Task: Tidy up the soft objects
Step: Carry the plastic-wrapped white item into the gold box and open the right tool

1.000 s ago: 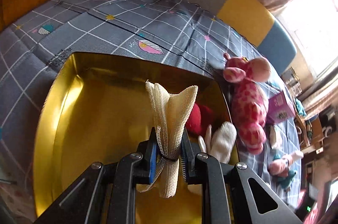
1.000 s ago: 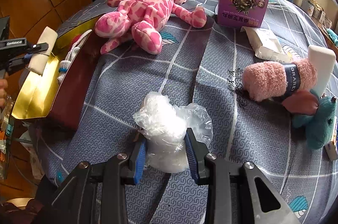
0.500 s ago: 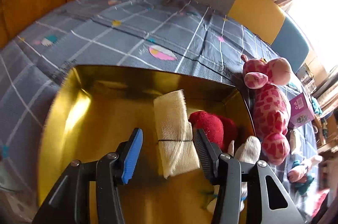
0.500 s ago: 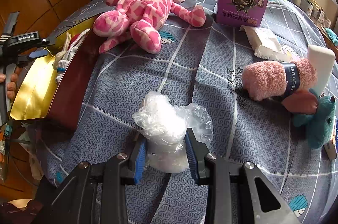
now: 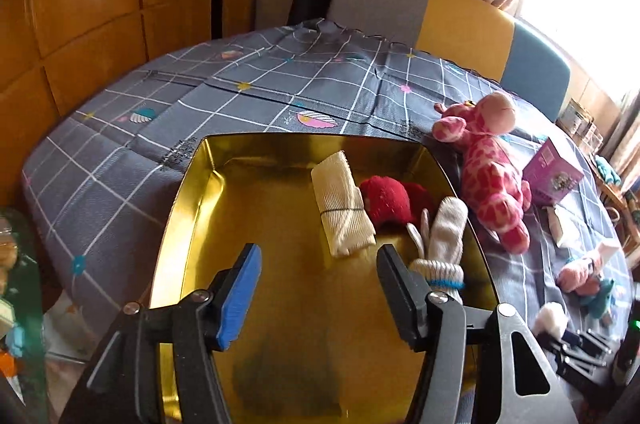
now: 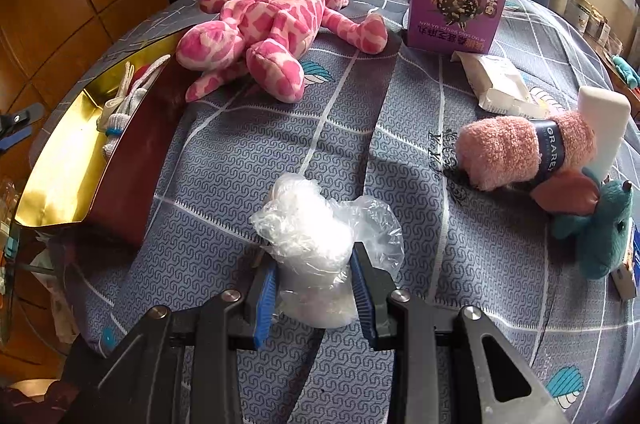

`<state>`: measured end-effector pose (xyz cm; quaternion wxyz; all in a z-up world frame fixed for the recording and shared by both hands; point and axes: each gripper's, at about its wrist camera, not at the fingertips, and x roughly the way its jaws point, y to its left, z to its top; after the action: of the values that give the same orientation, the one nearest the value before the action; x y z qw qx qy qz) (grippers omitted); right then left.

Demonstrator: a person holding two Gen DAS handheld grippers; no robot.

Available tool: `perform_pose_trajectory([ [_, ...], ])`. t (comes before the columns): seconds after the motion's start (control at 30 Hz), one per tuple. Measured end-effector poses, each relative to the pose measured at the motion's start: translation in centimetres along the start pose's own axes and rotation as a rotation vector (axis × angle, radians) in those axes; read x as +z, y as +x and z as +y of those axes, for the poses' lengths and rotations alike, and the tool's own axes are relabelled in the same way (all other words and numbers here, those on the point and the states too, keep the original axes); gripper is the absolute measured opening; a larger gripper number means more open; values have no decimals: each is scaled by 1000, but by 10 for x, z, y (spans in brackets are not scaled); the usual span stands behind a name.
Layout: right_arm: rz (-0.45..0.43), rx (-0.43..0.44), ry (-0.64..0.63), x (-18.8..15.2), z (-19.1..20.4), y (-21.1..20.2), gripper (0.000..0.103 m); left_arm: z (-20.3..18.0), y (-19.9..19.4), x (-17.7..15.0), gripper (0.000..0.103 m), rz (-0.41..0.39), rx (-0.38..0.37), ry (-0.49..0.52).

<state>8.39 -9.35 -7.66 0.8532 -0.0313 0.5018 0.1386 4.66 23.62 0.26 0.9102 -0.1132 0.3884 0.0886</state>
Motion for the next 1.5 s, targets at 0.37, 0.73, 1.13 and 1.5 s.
perform_pose_trajectory([
  [0.37, -1, -18, -4, -1, 2, 0, 34, -10, -34, -17, 70, -47, 18, 21],
  [0.73, 8, -35, -23, 2, 7, -1, 34, -10, -42, -26, 76, -53, 16, 6],
  [1.13, -45, 38, -89, 25, 44, -22, 33, -2, -38, -31, 76, -40, 24, -9],
  [1.5, -82, 168, -192, 54, 98, -37, 33, 5, -36, -31, 76, -37, 35, -17],
])
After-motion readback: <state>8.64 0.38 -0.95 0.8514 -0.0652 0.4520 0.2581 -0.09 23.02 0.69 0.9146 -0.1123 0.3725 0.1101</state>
